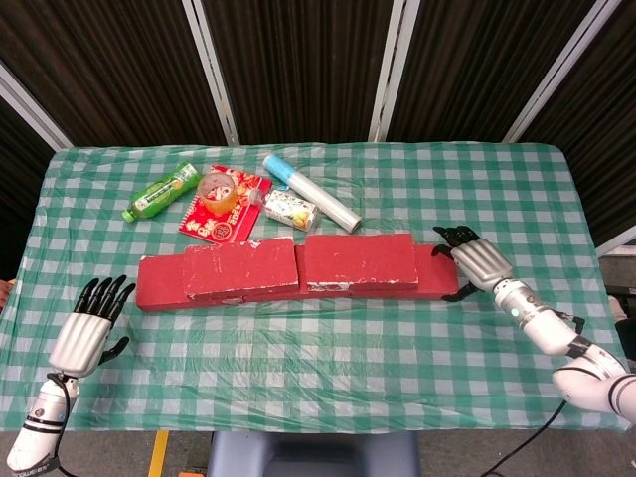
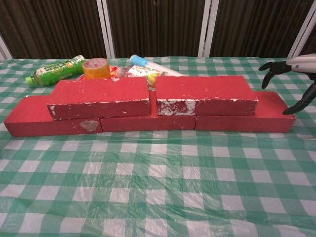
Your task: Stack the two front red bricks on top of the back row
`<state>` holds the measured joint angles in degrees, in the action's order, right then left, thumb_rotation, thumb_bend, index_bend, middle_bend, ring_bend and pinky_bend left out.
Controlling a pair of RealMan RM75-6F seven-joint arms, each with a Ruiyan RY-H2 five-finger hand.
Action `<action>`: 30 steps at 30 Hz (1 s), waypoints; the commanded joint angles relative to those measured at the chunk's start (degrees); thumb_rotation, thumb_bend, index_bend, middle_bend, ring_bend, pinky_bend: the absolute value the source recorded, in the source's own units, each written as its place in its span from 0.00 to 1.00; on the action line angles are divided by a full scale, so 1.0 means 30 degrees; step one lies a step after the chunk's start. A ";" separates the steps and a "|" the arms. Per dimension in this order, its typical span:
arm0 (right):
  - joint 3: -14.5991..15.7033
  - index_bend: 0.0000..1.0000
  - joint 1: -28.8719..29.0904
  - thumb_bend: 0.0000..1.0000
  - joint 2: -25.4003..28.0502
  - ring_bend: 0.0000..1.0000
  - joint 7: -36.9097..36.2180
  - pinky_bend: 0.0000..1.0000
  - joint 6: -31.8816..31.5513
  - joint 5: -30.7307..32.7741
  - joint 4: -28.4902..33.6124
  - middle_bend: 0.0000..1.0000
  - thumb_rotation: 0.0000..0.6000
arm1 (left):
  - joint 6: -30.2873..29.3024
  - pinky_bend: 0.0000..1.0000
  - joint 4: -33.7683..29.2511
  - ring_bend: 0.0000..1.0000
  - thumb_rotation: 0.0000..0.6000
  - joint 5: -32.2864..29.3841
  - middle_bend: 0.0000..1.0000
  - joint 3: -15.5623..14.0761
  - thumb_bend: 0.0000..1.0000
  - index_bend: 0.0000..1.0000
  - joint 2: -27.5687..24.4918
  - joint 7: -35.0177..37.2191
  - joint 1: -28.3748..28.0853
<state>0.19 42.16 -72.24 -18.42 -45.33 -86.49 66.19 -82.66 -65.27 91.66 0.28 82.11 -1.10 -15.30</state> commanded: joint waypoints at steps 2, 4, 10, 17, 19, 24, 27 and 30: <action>-0.0158 0.35 0.0262 0.19 -0.0330 0.00 0.0235 0.00 0.0268 0.0050 0.0076 0.02 0.91 | 0.0042 0.06 0.0049 0.00 1.00 -0.0086 0.00 0.0053 0.25 0.00 0.0010 0.0013 -0.0004; -0.0228 0.34 0.0373 0.19 -0.0445 0.00 0.0287 0.00 0.0400 0.0101 0.0199 0.02 0.91 | 0.0091 0.06 0.0059 0.00 1.00 -0.0091 0.00 0.0041 0.25 0.00 0.0010 0.0026 -0.0017; -0.0430 0.32 0.0616 0.19 -0.0781 0.00 0.0307 0.00 0.0685 0.0294 0.0373 0.02 0.90 | 0.0195 0.06 0.0083 0.00 1.00 -0.0143 0.00 0.0036 0.25 0.00 -0.0006 0.0059 -0.0034; -0.0556 0.32 0.0849 0.19 -0.1141 0.00 0.0473 0.00 0.0941 0.0422 0.0343 0.02 0.88 | 0.0163 0.06 0.0024 0.00 1.00 -0.0168 0.00 0.0025 0.25 0.00 -0.0090 0.0047 0.0015; -0.0587 0.32 0.0893 0.19 -0.1227 0.00 0.0560 0.00 0.1011 0.0489 0.0345 0.02 0.88 | 0.0135 0.06 -0.0003 0.00 1.00 -0.0189 0.00 0.0039 0.25 0.00 -0.0127 0.0076 0.0035; -0.0658 0.32 0.0974 0.19 -0.1396 0.00 0.0700 0.00 0.1121 0.0623 0.0387 0.02 0.88 | 0.0046 0.06 -0.0063 0.00 1.00 -0.0171 0.00 0.0049 0.25 0.00 -0.0191 0.0105 0.0069; -0.0649 0.32 0.0992 0.19 -0.1423 0.00 0.0904 0.00 0.1116 0.0633 0.0483 0.02 0.88 | 0.0015 0.06 -0.0083 0.00 1.00 -0.0143 0.00 0.0038 0.25 0.00 -0.0212 0.0115 0.0079; -0.0641 0.32 0.0912 0.19 -0.1318 0.00 0.1123 0.00 0.0983 0.0672 0.0653 0.02 0.88 | -0.0019 0.06 -0.0103 0.00 1.00 -0.0104 0.00 0.0023 0.25 0.00 -0.0230 0.0135 0.0087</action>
<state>-1.74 44.95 -76.28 -15.15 -42.30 -84.51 68.06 -82.72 -65.57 91.35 0.35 81.42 -0.70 -15.04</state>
